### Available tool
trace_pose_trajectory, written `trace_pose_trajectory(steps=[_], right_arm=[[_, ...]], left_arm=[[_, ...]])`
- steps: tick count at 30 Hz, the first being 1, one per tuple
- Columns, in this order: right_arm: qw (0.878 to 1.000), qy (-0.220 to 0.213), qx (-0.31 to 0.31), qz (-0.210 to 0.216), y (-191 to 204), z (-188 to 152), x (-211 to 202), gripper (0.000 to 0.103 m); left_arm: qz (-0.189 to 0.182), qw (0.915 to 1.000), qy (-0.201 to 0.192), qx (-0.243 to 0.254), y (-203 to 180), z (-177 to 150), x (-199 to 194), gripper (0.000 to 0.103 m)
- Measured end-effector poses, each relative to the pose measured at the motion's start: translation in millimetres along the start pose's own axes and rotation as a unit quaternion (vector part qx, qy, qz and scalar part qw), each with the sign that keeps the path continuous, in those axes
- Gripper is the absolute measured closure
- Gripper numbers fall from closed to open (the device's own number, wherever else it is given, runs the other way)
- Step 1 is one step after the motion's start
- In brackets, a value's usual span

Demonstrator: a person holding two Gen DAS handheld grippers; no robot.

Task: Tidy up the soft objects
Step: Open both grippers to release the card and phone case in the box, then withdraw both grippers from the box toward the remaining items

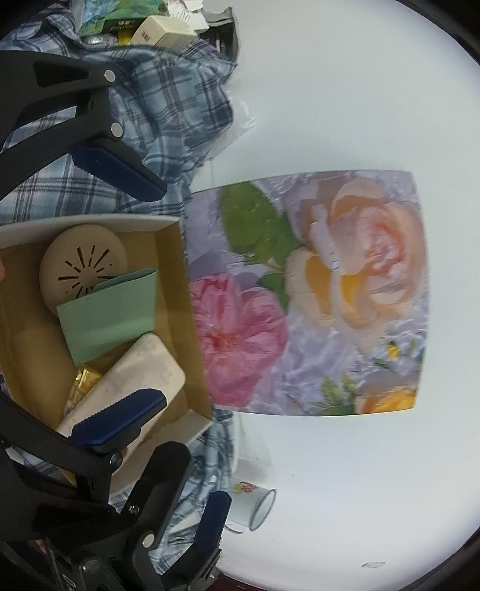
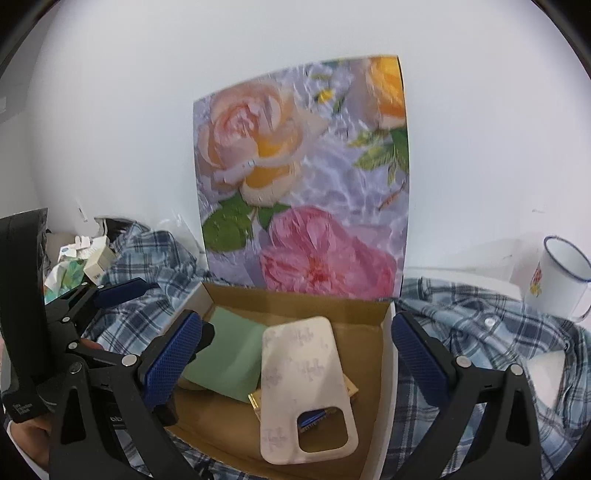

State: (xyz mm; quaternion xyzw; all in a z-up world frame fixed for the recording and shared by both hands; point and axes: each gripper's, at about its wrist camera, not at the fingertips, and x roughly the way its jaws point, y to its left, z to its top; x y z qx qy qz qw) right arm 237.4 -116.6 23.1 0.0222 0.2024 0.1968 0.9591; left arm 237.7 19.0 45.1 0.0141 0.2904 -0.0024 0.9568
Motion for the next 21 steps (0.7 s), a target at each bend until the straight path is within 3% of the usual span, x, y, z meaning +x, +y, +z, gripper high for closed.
trace_pose_trajectory(steps=[21], right_arm=[[0.995,-0.094,-0.04,0.017,33.3,39.8,-79.8,0.0]], left_arm=[[0.015,0.9955,-0.093,-0.012,10.3,40.2,-96.7,0.0]])
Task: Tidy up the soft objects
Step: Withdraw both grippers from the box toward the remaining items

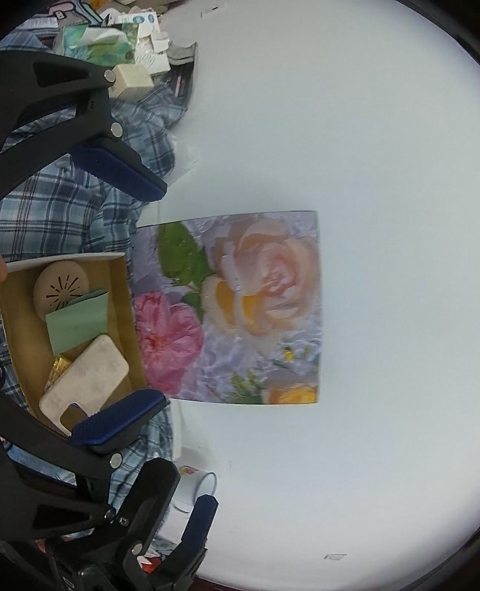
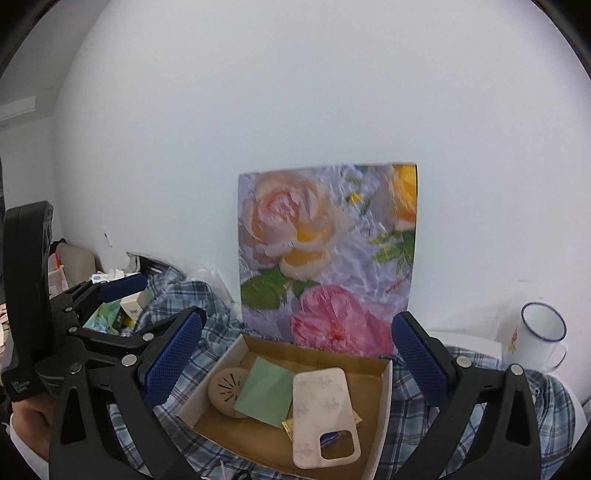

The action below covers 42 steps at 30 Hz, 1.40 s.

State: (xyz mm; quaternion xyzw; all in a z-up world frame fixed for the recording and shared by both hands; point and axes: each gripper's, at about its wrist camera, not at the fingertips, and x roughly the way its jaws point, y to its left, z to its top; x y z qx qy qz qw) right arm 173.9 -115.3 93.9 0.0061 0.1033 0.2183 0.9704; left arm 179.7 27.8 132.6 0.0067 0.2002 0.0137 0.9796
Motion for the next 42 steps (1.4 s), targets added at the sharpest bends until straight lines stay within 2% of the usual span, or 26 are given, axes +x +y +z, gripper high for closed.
trace_pose_trajectory(steps=[10,16,21,33,42], right_arm=[[0.998,-0.051,-0.026,0.015,23.6,28.2,-58.6,0.0],[0.997,-0.064,-0.047,0.013,36.0,27.6,-93.8,0.0],[0.996,-0.067,-0.055,0.019,42.0,19.2,-116.2,0.0],[0.996,-0.063,-0.066,0.021,48.6,-8.8,-135.8,0.0],[0.996,-0.041,-0.07,0.025,44.8,-32.3,-126.9,0.0]], left_arm=[[-0.02,0.9991,-0.036,-0.015,1.5,18.7,-60.9,0.0],[-0.024,0.9978,-0.06,-0.014,2.8,23.7,-105.9,0.0],[-0.024,0.9976,-0.065,-0.004,-4.0,16.6,-132.8,0.0],[-0.037,0.9978,-0.052,0.016,-17.7,-6.9,-151.3,0.0],[-0.036,0.9987,-0.028,0.023,-23.0,-30.1,-137.8,0.0]])
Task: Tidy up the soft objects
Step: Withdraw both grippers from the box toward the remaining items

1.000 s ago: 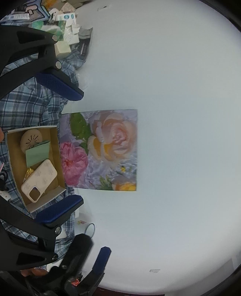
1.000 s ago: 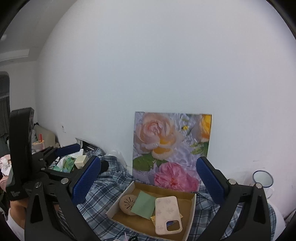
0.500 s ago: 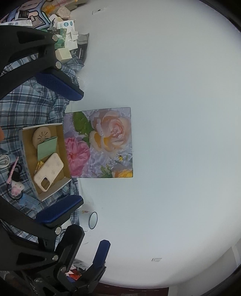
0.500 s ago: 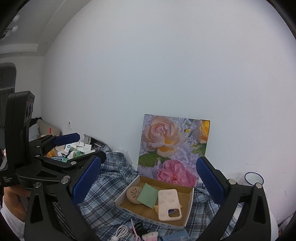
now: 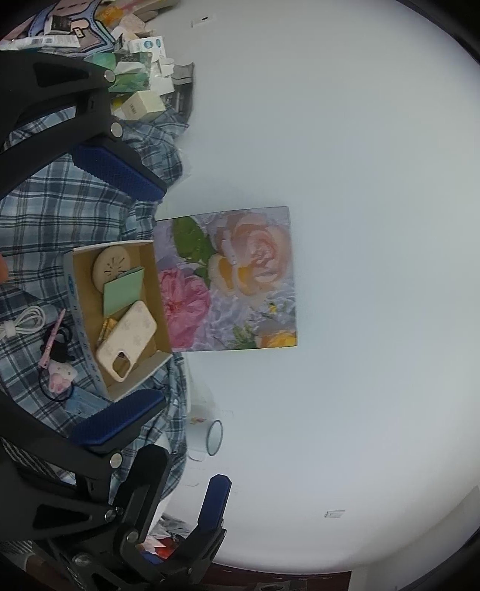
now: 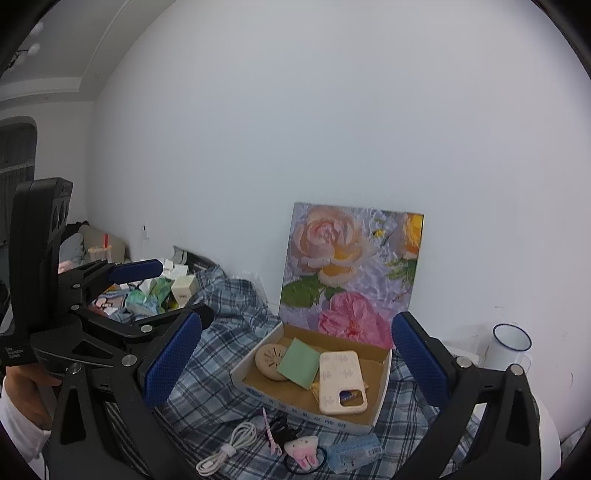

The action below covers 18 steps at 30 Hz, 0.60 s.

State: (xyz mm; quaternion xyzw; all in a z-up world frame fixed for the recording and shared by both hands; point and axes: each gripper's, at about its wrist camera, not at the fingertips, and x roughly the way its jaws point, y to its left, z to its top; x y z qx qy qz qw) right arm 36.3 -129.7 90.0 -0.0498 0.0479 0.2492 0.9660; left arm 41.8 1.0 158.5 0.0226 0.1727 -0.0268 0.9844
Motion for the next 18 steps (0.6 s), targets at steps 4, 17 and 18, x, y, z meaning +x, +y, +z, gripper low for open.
trace_pose_trajectory(steps=[4,17,18], right_arm=[[1.0,0.015,0.002,0.005,-1.7,-14.9,7.9,0.0],[0.997,0.068,0.011,0.023,-8.4,-60.4,33.6,0.0],[0.997,0.071,0.012,0.024,-9.0,-63.5,35.6,0.0]], left_arm=[[-0.004,0.9999,0.015,-0.003,-0.6,-12.5,9.9,0.0],[-0.018,0.9972,0.072,0.007,-3.0,-58.9,43.0,0.0],[-0.019,0.9968,0.077,0.008,-3.3,-62.1,45.8,0.0]])
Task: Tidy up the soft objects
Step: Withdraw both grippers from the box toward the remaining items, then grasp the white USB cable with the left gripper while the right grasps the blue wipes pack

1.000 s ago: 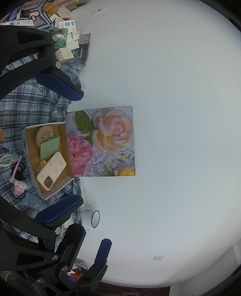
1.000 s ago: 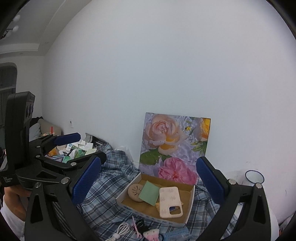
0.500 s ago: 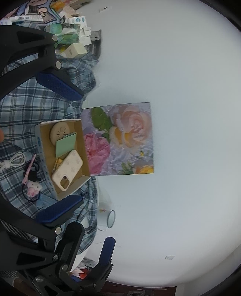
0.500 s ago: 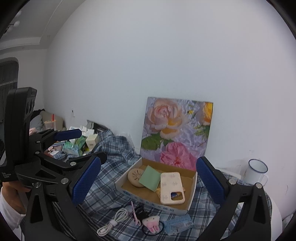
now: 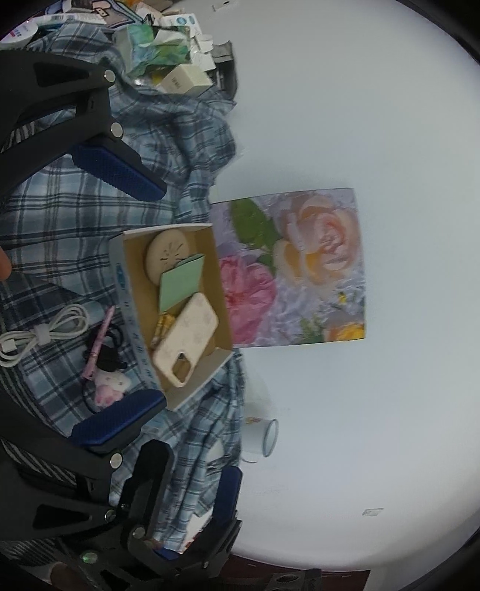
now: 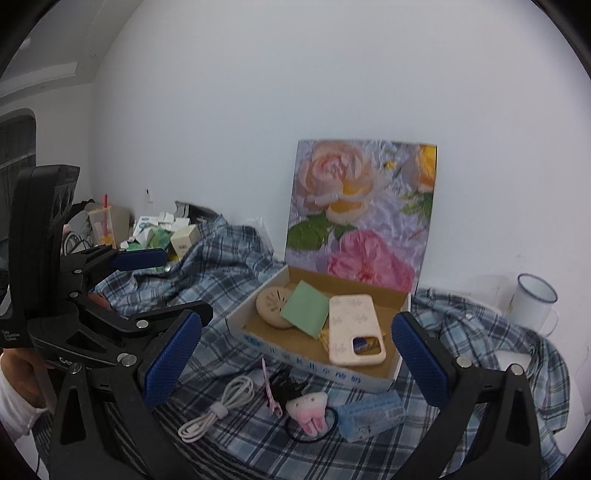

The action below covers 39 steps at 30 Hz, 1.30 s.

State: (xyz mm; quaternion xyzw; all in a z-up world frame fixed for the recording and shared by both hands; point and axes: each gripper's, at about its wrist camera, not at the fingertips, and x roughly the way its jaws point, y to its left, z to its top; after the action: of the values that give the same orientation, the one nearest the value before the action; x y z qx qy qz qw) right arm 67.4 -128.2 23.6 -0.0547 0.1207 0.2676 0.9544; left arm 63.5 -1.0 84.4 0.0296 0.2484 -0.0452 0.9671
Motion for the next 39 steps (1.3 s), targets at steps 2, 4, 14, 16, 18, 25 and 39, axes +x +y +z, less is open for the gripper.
trace_pose_trajectory(steps=[2,4,14,16,18,25,39], right_arm=[[1.0,0.005,0.002,0.002,-2.1,-5.4,4.0,0.0],[1.0,0.008,0.008,0.002,-5.4,-10.2,7.6,0.0],[0.999,0.037,0.022,-0.001,-15.6,-31.1,25.3,0.0],[0.999,0.042,0.021,-0.003,-16.3,-33.9,27.6,0.0],[0.999,0.046,0.023,-0.001,-17.7,-36.2,29.1,0.0],[0.998,0.063,0.03,-0.006,-23.8,-43.5,36.6,0.0],[0.996,0.077,0.038,-0.004,-26.9,-48.1,42.1,0.0]], left_arm=[[-0.005,0.9999,0.009,-0.001,0.6,-6.4,6.8,0.0],[-0.011,0.9997,0.02,-0.006,1.9,-11.7,13.8,0.0],[-0.033,0.9973,0.066,-0.003,-0.7,-41.1,39.6,0.0],[-0.039,0.9964,0.075,-0.004,-1.8,-45.2,44.0,0.0],[-0.043,0.9956,0.083,-0.004,-2.2,-47.2,46.9,0.0],[-0.06,0.9921,0.109,-0.017,1.5,-53.7,50.7,0.0],[-0.096,0.9792,0.179,-0.003,-5.1,-84.5,58.9,0.058]])
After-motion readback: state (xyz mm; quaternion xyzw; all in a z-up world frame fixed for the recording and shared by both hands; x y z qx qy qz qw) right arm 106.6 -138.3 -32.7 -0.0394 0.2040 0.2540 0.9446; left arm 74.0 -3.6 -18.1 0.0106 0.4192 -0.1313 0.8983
